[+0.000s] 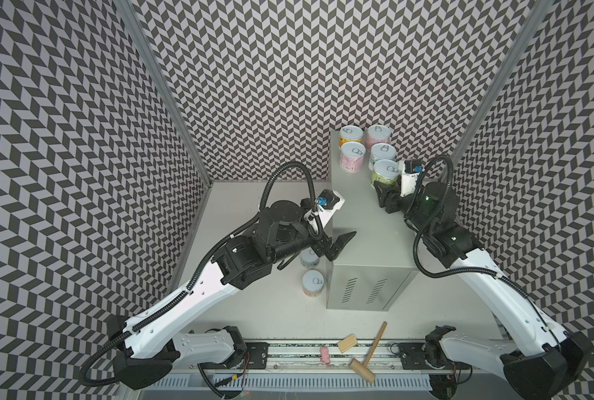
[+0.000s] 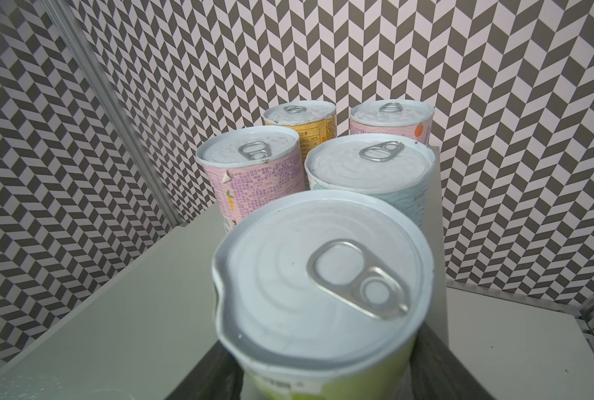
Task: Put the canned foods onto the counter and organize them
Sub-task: 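Slide the green can beside the light-blue can with the right gripper, then open the right gripper and draw it back from the green can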
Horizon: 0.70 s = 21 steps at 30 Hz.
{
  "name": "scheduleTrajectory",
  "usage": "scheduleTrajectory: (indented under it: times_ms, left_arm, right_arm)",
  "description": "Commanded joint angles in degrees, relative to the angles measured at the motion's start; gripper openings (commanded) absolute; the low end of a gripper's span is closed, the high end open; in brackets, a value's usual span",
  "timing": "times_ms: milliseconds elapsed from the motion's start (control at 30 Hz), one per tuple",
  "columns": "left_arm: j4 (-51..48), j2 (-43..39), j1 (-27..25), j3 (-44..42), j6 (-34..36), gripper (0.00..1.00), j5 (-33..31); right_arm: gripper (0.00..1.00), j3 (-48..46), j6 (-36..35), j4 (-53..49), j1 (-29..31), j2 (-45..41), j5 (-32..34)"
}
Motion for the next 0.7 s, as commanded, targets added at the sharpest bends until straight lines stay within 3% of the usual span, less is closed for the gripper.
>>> scheduleTrajectory:
  times_ms: [0, 667]
  left_arm:
    - [1.4, -1.1, 0.2, -0.2, 0.4, 1.00, -0.3]
    - [1.7, -1.3, 0.1, -0.5, 0.4, 1.00, -0.3]
  right_arm:
    - [0.68, -0.1, 1.0, -1.9, -0.5, 1.9, -1.0]
    - [0.68, -1.8, 1.4, -1.9, -1.2, 0.5, -1.5]
